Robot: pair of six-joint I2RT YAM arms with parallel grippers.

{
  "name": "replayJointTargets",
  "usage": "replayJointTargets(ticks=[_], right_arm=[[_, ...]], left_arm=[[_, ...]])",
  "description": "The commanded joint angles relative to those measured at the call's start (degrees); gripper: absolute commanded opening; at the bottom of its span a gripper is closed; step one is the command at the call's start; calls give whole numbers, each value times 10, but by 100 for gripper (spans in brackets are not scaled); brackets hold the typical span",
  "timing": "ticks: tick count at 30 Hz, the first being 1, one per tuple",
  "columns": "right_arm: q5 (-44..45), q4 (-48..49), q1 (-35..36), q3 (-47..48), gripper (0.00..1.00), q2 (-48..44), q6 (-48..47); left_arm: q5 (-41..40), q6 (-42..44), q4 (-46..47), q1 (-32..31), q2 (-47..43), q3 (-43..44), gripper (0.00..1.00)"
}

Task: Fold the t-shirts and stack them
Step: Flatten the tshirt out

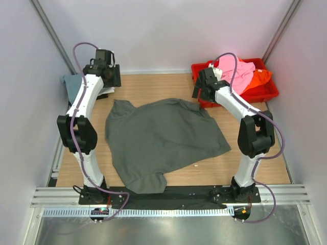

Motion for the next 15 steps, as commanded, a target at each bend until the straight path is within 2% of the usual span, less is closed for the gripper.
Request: replayJointTargets(ticks=[1, 3, 5, 8, 11, 13, 15], right_arm=[[-1, 4, 9, 1, 100, -97, 9], [-8, 16, 9, -43, 100, -145, 10], [-32, 29, 9, -86, 100, -177, 10], [-102, 67, 11, -152, 100, -223, 9], [-153, 96, 24, -210, 99, -236, 14], [-167, 108, 51, -245, 99, -229, 19], [-170, 117, 73, -267, 98, -224, 28]], left_arm=[[-5, -13, -9, -52, -80, 22, 61], [-10, -24, -2, -74, -137, -33, 67], [4, -44, -2, -83, -179, -79, 68], [22, -100, 25, -86, -274, -205, 68], [94, -184, 92, -91, -366, -389, 66], [115, -233, 156, -105, -419, -457, 66], [109, -259, 181, -135, -439, -537, 65]])
